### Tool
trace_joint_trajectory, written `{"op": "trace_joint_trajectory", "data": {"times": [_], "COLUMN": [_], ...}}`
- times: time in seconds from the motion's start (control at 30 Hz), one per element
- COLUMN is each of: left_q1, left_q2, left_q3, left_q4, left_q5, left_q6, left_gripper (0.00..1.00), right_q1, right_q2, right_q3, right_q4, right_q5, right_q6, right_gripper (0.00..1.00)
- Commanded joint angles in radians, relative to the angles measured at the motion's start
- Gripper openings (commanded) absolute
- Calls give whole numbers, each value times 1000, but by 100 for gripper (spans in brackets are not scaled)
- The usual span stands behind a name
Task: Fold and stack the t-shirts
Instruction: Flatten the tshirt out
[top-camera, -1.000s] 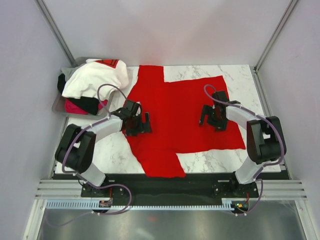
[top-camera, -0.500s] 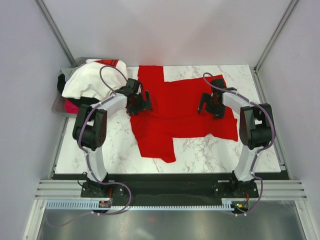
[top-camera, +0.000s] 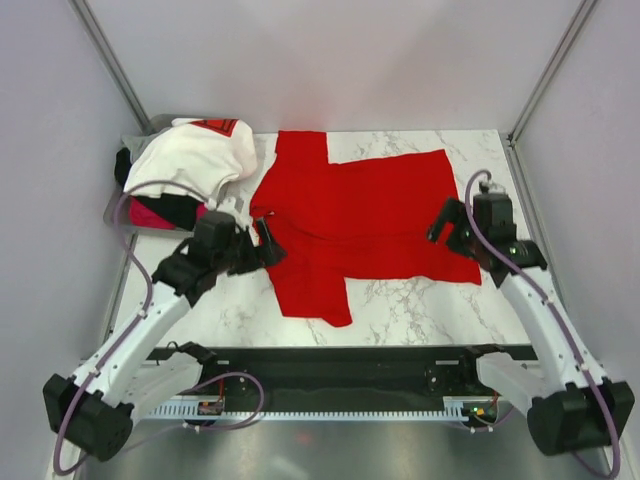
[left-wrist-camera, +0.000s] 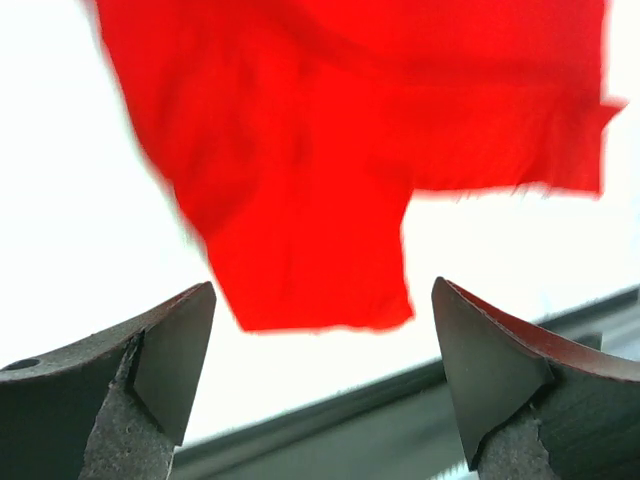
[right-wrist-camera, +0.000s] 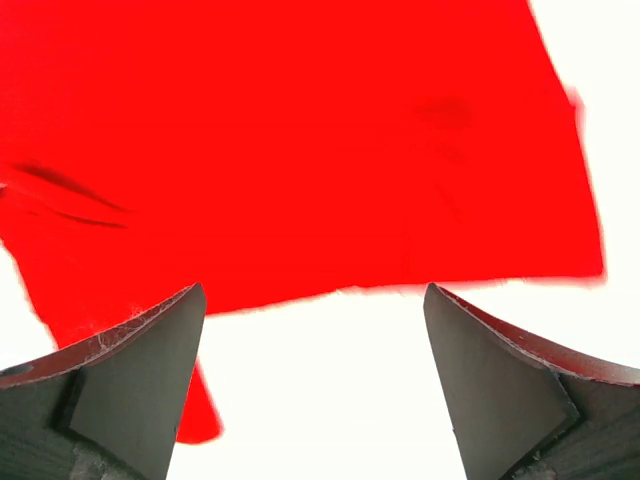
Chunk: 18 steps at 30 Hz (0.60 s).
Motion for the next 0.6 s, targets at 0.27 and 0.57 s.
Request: {"op": "trace_joint_trajectory", "data": {"times": [0.27, 0.57], "left_q1": [-191, -206], "left_q2": [-119, 13], "left_q3": [-446, -527], "left_q4": [63, 276], "left_q5": [65, 65], "left_q6": [-356, -373], "left_gripper": [88, 77], "right_q1": [-96, -97], "right_q2": [-146, -112], "right_q3": [-301, -330], "right_q4": [-69, -24], "right_q5": [22, 52], "right_q6": [153, 218], "right_gripper": [98, 98]}}
